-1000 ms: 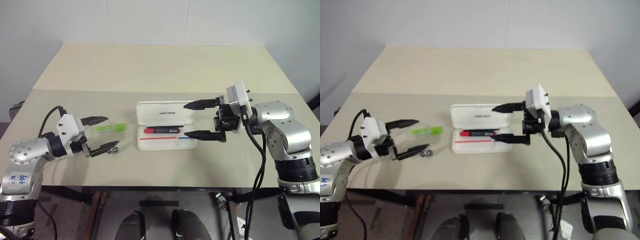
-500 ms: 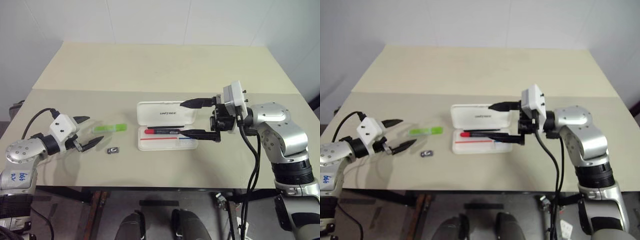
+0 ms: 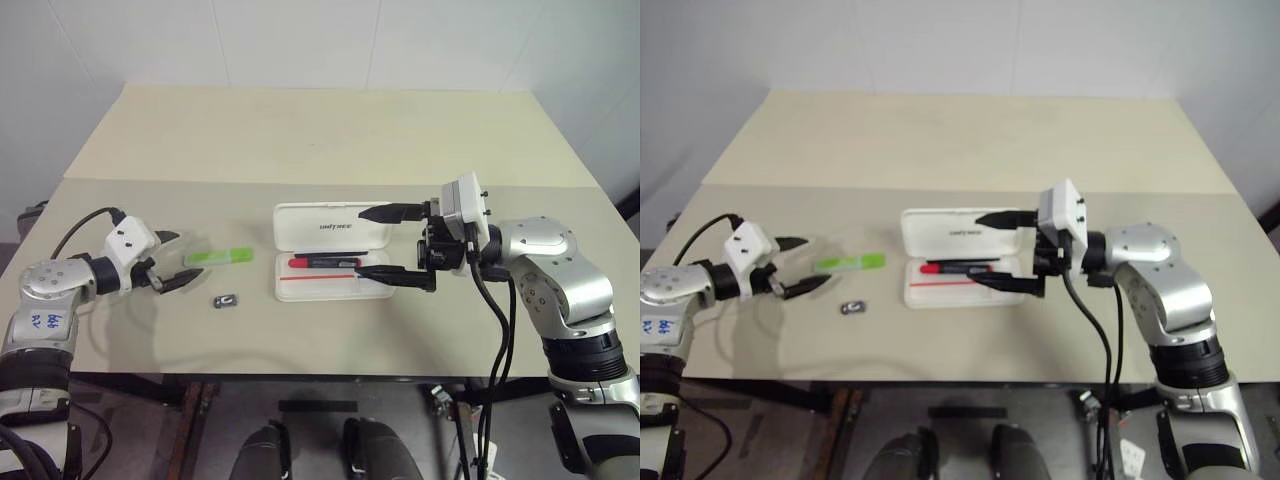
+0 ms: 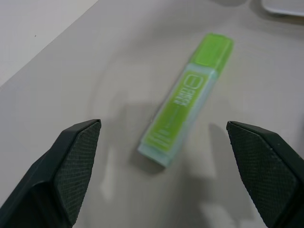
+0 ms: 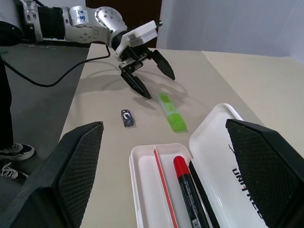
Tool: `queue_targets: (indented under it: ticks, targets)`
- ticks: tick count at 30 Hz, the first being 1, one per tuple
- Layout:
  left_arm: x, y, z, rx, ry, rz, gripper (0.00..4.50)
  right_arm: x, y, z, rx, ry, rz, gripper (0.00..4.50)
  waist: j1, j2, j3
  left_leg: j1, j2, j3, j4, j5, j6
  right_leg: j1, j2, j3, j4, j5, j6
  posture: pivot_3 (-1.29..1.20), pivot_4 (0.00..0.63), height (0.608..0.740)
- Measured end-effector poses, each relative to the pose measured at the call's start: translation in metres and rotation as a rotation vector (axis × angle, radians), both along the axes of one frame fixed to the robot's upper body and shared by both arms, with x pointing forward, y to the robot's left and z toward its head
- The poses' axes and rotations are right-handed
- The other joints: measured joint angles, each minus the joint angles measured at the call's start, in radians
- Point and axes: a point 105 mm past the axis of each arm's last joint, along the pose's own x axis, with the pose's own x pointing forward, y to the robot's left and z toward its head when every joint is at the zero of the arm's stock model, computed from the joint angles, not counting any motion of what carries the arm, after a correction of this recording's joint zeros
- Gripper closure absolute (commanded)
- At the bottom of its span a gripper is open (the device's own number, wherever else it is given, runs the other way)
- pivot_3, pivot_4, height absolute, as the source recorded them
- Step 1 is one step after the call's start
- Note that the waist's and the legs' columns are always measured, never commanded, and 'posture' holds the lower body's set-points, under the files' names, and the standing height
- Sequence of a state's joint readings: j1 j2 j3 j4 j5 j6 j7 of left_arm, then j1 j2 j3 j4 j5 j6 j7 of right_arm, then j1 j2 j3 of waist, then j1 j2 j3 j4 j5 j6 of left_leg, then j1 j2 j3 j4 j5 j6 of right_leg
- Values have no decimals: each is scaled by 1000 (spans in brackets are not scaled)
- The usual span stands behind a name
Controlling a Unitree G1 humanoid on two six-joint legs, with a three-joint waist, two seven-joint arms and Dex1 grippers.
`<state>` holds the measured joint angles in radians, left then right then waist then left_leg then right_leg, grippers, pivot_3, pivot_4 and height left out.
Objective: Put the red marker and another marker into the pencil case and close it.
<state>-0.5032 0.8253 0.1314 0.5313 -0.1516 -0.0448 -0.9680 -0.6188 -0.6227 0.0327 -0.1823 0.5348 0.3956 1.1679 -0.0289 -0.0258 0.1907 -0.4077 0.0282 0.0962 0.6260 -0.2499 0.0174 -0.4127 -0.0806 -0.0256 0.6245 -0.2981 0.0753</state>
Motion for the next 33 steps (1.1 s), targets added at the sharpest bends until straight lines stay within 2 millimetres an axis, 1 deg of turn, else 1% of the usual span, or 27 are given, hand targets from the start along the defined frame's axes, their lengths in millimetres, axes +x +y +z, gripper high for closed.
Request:
queue_targets:
  ticks: [4,7,14,22,27,31,33]
  targets:
    - [8,-11,-8,-11,51,-40,0,-1,1,2,3,-13,-9,136,1,0,0,0,0,0,3,-1,1,0,0,-2,1,0,0,0,150,740]
    - [10,-17,-12,-20,92,-68,0,-1,1,3,6,-17,-17,136,0,0,0,0,0,1,3,-1,1,0,0,-2,2,0,0,0,150,740]
    - [17,-19,-20,-37,166,-71,0,-3,1,3,11,-22,-34,136,2,0,0,0,0,1,5,-1,2,0,0,-3,3,0,0,0,150,740]
    - [29,-23,-20,-23,199,-72,0,-3,0,4,12,-25,-53,136,7,0,0,0,0,1,8,0,3,2,0,-4,6,0,0,0,150,740]
    - [33,-24,-21,-17,213,-68,0,-4,1,6,16,-32,-61,136,8,-1,0,1,0,0,10,0,3,3,-1,-4,8,2,0,0,150,740]
    - [31,-27,-23,-7,239,-92,864,-4,2,7,24,-30,-64,102,7,-1,-1,2,0,0,9,1,3,3,-2,-3,7,2,-1,0,150,740]
    - [29,-29,-24,2,251,-118,1560,-4,1,8,28,-31,-71,102,6,-1,-1,2,0,0,9,1,3,3,-2,-3,7,2,-1,0,150,740]
